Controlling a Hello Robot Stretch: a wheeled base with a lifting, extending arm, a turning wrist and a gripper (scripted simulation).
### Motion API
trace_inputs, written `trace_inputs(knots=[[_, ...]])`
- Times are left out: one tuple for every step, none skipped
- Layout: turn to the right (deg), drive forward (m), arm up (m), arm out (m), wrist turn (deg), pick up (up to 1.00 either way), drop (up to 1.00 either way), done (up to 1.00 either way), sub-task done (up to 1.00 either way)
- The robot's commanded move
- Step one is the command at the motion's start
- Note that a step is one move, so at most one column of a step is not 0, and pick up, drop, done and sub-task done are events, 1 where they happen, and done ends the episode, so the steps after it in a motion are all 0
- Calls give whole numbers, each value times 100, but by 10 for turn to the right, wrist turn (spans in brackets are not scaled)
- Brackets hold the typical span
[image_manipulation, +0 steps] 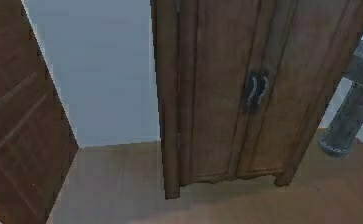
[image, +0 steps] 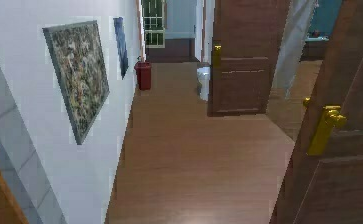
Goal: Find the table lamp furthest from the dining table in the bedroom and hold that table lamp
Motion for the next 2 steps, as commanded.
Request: trace_inputs(knots=[[0, 100, 0, 0, 0, 0, 0, 0, 0], [0, 100, 0, 0, 0, 0, 0, 0, 0]])
